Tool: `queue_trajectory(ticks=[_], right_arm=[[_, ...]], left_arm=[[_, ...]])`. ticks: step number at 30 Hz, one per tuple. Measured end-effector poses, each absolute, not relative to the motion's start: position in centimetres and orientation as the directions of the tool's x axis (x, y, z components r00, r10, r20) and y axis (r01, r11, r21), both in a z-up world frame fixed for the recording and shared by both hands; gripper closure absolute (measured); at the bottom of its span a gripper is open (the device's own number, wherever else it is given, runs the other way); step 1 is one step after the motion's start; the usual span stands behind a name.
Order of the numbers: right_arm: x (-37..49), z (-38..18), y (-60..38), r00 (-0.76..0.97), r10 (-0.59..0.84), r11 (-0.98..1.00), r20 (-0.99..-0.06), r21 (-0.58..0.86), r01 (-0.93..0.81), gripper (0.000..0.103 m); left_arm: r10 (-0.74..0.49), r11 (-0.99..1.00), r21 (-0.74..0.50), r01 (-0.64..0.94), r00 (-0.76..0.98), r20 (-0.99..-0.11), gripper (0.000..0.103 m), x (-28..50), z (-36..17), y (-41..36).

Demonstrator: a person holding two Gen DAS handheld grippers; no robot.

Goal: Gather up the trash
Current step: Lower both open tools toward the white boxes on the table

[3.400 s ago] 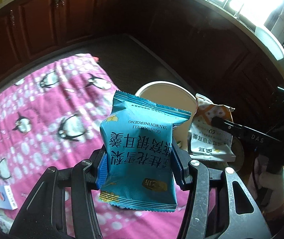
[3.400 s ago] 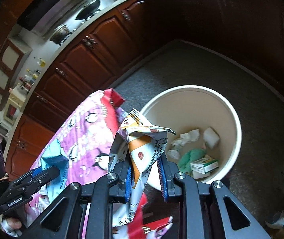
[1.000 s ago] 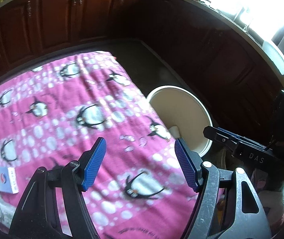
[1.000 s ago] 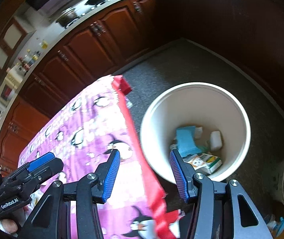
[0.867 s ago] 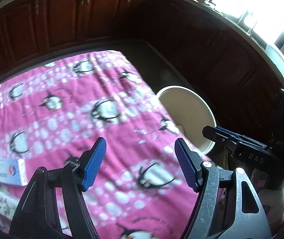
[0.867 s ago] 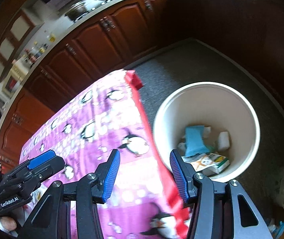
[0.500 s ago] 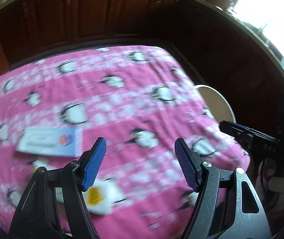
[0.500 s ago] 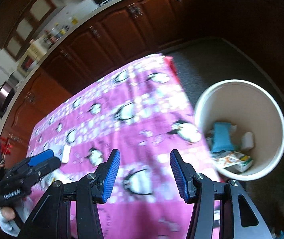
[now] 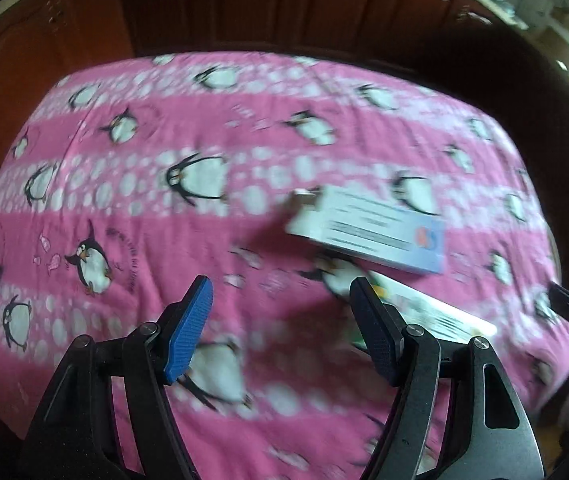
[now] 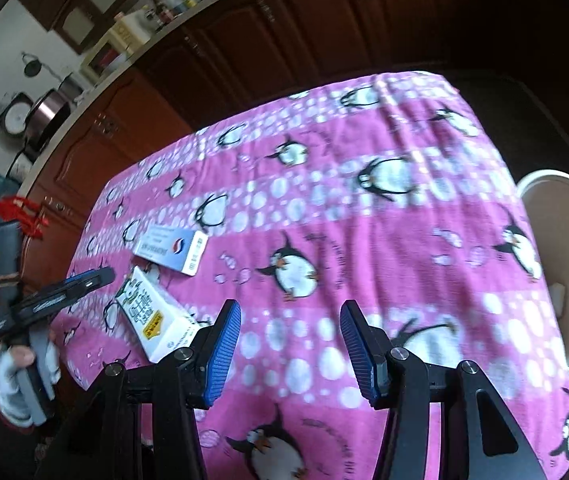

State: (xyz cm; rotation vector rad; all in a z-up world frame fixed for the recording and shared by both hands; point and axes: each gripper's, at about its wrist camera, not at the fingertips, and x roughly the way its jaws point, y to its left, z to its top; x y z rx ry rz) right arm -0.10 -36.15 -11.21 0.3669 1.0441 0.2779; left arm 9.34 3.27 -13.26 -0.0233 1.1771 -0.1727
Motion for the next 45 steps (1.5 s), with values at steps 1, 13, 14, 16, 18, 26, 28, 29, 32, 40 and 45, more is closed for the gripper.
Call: queue_trajectory(ticks=[1,13,14,16,18,26,28,29,32,40,45], right_arm=[[0.0,-11.2,-35.7,0.471,0.393,0.907,-0.790,0.417,-0.059,0.053],[0.7,-12.2,-33.2,0.415,0.417,0.905,-0.809,0.415,-0.100,0.053],[0.9,-12.3,-32.7,0.409,0.426,0.901,-0.807,0.421,-0.109,0.053],[1.5,-12.6,-31.7,0.393,0.445,0.893,-0.805,0.430,-0.130,0.053],[2.1,-13.3,-30.4,0.365,0.456,0.889,-0.812,0.430,-0.155,0.053],[2.3,-15.2,-25.2,0.225,0.533,0.842,-0.816,0.486,-0.235,0.053],[2.6,-15.3,-23.4,0.196,0.570,0.816,-0.798,0.520,-0.253,0.053],[3.0,-15.4,-22.1,0.178,0.593,0.798,-0.786,0.543,-0.260,0.053],[3.5,-15.5,-18.9,0.145,0.630,0.764,-0.763,0.575,-0.293,0.053],[4.5,-14.3,-17.1,0.142,0.617,0.764,-0.774,0.544,-0.347,0.052],[6.6,-12.4,-20.5,0.231,0.545,0.822,-0.806,0.460,-0.337,0.040]], left_arm=[[-0.136,0.989,-0.102,0.112,0.367,-0.920,0.033,9.9,-13.8,3.3],[-0.246,0.966,-0.203,0.158,0.337,-0.909,0.033,16.3,-15.8,-1.5],[-0.267,0.961,-0.225,0.158,0.333,-0.904,0.033,16.4,-15.5,-1.6],[-0.294,0.953,-0.250,0.170,0.331,-0.897,0.033,16.1,-14.8,-1.7],[-0.297,0.951,-0.246,0.188,0.333,-0.895,0.033,15.3,-13.9,-1.2],[-0.257,0.965,-0.212,0.154,0.392,-0.883,0.033,10.2,-10.7,5.2],[-0.255,0.967,-0.224,0.123,0.399,-0.881,0.033,8.8,-10.4,7.1],[-0.255,0.967,-0.230,0.111,0.401,-0.880,0.033,8.6,-10.4,7.8],[-0.261,0.965,-0.252,0.077,0.408,-0.875,0.033,7.6,-10.4,8.8],[-0.347,0.924,-0.382,-0.017,0.384,-0.856,0.033,7.4,-11.5,9.7],[-0.389,0.909,-0.416,-0.001,0.355,-0.850,0.033,7.6,-12.8,7.3]])
